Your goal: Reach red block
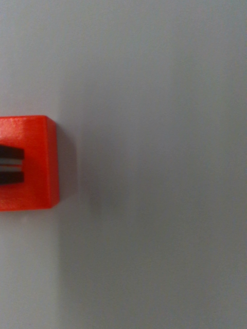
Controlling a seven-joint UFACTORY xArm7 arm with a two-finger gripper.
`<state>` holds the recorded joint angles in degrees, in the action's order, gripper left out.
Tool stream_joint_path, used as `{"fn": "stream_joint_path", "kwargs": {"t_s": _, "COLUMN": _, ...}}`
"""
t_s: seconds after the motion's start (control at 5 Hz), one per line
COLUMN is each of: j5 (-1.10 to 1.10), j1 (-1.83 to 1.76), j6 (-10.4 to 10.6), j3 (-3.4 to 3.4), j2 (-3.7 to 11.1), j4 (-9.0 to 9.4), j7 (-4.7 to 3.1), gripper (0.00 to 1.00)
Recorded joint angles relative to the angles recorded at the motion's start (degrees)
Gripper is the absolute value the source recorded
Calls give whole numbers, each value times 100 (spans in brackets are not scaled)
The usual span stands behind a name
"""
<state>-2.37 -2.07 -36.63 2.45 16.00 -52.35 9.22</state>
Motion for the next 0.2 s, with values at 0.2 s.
{"fn": "stream_joint_path", "kwargs": {"t_s": 0.2, "j5": 0, "j1": 0, "j6": 0, "j3": 0, "j2": 0, "j4": 0, "j7": 0, "gripper": 0}}
